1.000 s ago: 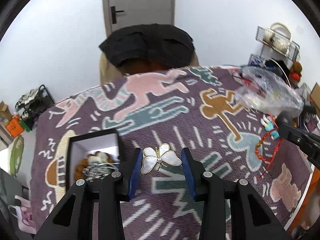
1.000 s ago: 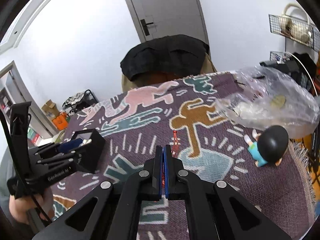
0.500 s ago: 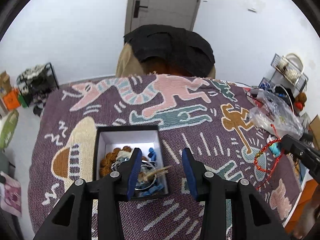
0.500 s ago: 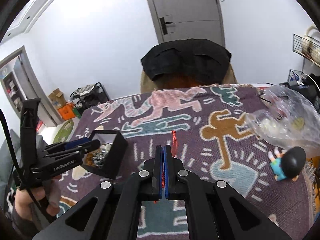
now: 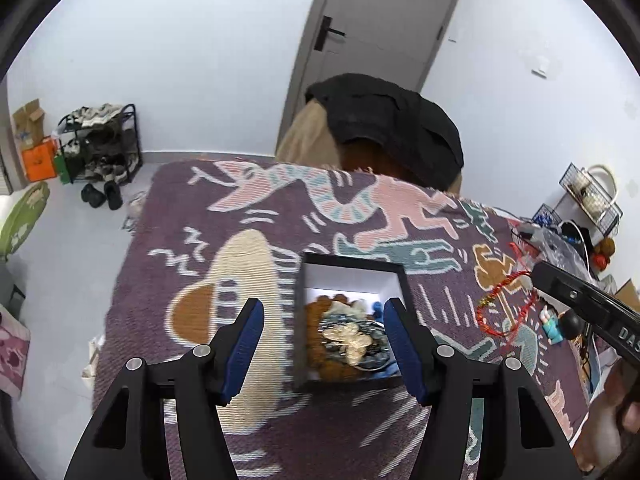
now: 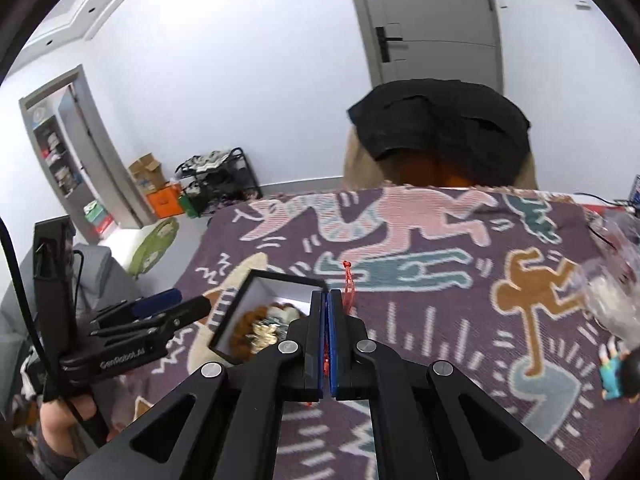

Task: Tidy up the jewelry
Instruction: 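Carry the butterfly pendant and red cord into the black box and release both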

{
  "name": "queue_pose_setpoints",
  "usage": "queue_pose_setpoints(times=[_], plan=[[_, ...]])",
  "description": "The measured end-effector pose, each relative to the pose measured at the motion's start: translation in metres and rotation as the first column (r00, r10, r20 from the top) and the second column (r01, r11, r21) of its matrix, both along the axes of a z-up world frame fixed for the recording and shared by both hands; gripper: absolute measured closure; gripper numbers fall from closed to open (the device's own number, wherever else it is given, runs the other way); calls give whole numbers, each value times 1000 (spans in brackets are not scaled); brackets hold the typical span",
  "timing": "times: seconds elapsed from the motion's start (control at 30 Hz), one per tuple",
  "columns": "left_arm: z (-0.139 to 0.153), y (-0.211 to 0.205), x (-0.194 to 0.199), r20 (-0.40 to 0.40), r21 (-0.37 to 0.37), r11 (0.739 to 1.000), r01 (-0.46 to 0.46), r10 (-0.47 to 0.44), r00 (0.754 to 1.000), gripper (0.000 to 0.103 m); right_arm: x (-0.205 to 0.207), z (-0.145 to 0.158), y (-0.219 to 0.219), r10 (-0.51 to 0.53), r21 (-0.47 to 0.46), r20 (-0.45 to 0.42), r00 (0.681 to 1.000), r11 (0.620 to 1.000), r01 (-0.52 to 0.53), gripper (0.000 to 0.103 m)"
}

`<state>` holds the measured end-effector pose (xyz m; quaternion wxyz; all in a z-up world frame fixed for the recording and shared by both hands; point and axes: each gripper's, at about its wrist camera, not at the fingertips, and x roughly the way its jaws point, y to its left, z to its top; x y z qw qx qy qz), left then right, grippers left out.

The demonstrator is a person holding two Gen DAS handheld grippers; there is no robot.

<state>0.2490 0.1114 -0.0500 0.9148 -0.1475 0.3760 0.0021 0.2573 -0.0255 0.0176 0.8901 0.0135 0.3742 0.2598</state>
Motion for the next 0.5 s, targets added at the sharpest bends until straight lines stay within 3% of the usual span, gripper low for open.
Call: queue_pose_setpoints(times=[0.37, 0.43, 0.5], plan=[[-6, 42, -14, 8, -33, 996, -82, 82, 997, 40, 16, -4, 60, 47, -18, 9, 999, 999, -47, 100], [-7, 47, -15, 8, -43, 995, -92, 92, 996, 40, 18, -9, 65, 59, -27, -14, 998, 998, -60, 85], [-7, 49, -16, 1, -46, 994, -102, 103, 995, 40, 16, -12, 63, 62, -17, -14, 998, 998, -62, 39]])
